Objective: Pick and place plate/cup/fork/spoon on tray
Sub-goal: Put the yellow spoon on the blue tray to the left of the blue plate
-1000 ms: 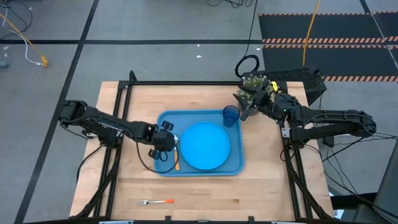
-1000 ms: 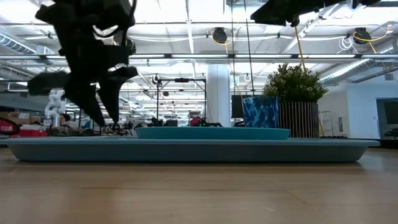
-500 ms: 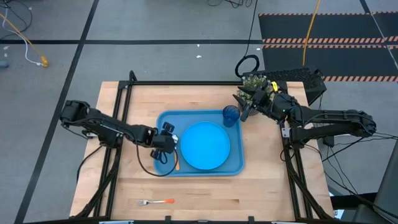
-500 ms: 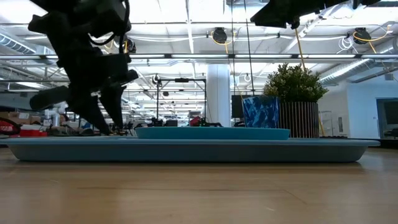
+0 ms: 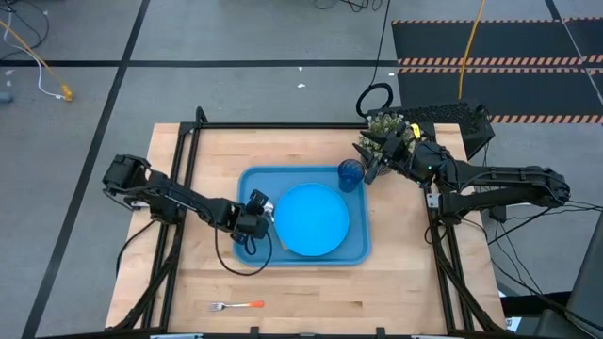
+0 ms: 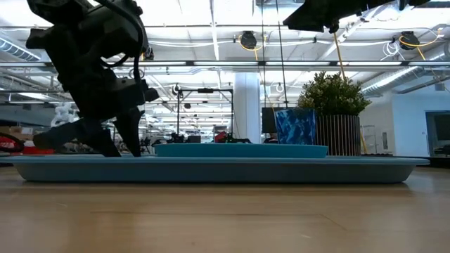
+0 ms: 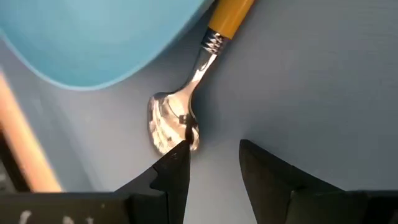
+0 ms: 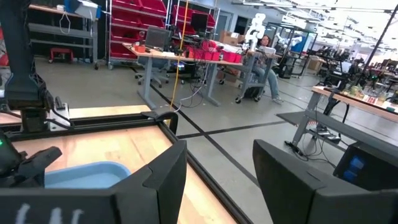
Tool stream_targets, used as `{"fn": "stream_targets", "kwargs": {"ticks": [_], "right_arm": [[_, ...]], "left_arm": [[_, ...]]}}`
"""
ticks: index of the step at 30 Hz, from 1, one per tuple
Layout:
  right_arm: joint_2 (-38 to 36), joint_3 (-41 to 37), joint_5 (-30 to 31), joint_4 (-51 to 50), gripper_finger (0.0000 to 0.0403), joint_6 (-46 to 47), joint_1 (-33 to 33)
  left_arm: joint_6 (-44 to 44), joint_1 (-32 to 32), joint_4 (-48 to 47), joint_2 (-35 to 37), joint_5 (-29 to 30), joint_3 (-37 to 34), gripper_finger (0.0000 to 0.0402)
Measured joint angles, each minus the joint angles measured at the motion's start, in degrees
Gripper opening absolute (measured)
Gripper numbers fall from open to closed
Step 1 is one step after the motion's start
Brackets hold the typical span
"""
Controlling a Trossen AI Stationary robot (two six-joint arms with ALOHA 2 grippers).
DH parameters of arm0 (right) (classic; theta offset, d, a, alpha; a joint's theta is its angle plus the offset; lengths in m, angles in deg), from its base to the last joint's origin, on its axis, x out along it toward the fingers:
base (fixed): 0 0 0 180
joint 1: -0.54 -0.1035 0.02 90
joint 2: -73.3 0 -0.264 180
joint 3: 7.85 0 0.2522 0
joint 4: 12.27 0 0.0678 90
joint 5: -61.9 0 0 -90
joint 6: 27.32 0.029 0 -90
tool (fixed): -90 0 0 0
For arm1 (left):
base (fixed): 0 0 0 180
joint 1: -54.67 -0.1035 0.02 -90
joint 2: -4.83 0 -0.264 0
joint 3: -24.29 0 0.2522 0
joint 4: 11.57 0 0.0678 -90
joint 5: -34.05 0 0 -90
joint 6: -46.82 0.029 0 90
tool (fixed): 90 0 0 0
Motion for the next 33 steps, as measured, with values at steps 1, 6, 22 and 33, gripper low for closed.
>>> {"fn": "stream_targets", "kwargs": {"ticks": [1,6,22,33], "right_arm": [[0.0,0.0,0.0,0.0,0.0176,0.0,0.0],[0.0,0.0,0.0,-0.3,0.0176,0.0,0.0],[0.0,0.0,0.0,-0.4,0.0176,0.0,0.0],[0.0,0.0,0.0,-1.0,0.0176,0.1,0.0]], "left_arm": [[0.0,0.0,-0.2,0.0,0.5,0.0,0.0143],[0.0,0.0,-0.8,0.4,3.8,0.0,0.0143],[-2.1,0.1,5.2,0.4,4.2,0.0,0.0143],[-2.0,-0.1,5.0,-0.1,3.8,-0.1,0.0143]]}}
